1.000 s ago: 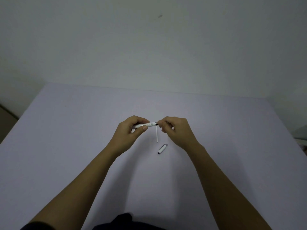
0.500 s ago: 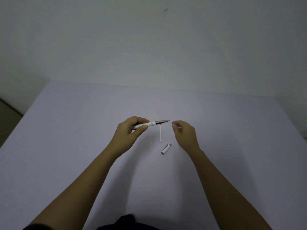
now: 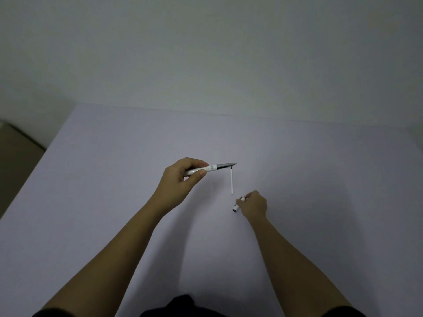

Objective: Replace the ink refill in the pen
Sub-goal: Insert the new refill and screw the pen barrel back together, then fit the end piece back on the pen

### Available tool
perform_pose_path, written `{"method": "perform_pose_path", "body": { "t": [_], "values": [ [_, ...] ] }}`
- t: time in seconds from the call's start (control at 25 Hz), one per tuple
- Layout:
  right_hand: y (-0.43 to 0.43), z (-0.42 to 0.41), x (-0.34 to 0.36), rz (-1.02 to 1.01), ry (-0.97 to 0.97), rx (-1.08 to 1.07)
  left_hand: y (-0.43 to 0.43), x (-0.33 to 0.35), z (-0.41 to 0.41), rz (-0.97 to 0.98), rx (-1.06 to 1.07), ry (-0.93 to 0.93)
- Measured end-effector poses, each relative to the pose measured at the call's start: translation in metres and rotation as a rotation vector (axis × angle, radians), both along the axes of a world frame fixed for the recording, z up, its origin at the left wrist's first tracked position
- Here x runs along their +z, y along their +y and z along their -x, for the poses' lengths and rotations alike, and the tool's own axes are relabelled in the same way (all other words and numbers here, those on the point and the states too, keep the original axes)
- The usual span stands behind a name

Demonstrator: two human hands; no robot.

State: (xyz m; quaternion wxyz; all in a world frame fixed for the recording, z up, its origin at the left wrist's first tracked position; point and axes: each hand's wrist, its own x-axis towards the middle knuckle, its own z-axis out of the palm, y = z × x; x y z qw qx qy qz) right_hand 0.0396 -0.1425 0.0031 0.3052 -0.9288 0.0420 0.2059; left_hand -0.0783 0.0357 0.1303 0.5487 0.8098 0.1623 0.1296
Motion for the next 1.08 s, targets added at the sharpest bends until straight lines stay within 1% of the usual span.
{"method": "perform_pose_path", "body": {
  "t": [0.16, 0.24, 0.28, 0.32, 0.4, 0.44, 0.52, 0.6, 0.72, 0.96, 1.08],
  "values": [
    [-0.001, -0.001, 0.003, -0.04, 0.044, -0.102, 0.001, -0.002, 0.001, 0.02, 0.003, 0.012],
    [0.001, -0.006, 0.013, -0.155, 0.063, -0.154, -0.001, -0.003, 0.0, 0.023, 0.001, 0.012],
    [0.002, -0.009, 0.021, -0.276, 0.077, -0.187, -0.002, -0.005, 0.0, 0.021, 0.003, 0.014],
    [0.004, -0.013, 0.032, -0.451, 0.103, -0.238, -0.004, -0.006, -0.001, 0.019, 0.011, 0.017],
    [0.006, -0.019, 0.055, -0.87, 0.199, -0.342, -0.008, -0.01, -0.002, 0.011, 0.041, 0.027],
    [0.005, -0.021, 0.066, -1.04, 0.232, -0.364, -0.009, -0.012, -0.002, 0.006, 0.06, 0.031],
    [0.005, -0.02, 0.084, -1.224, 0.253, -0.368, -0.011, -0.014, -0.002, 0.01, 0.093, 0.032],
    [0.006, -0.017, 0.097, -1.294, 0.245, -0.353, -0.011, -0.014, -0.002, 0.019, 0.111, 0.026],
    [0.007, -0.012, 0.107, -1.319, 0.237, -0.329, -0.011, -0.012, -0.002, 0.027, 0.125, 0.019],
    [0.012, -0.004, 0.114, -1.286, 0.221, -0.241, -0.01, -0.008, -0.001, -0.014, 0.113, 0.0],
    [0.015, 0.003, 0.116, -1.22, 0.204, -0.11, -0.014, -0.007, -0.003, -0.039, 0.103, -0.023]
  ]
}}
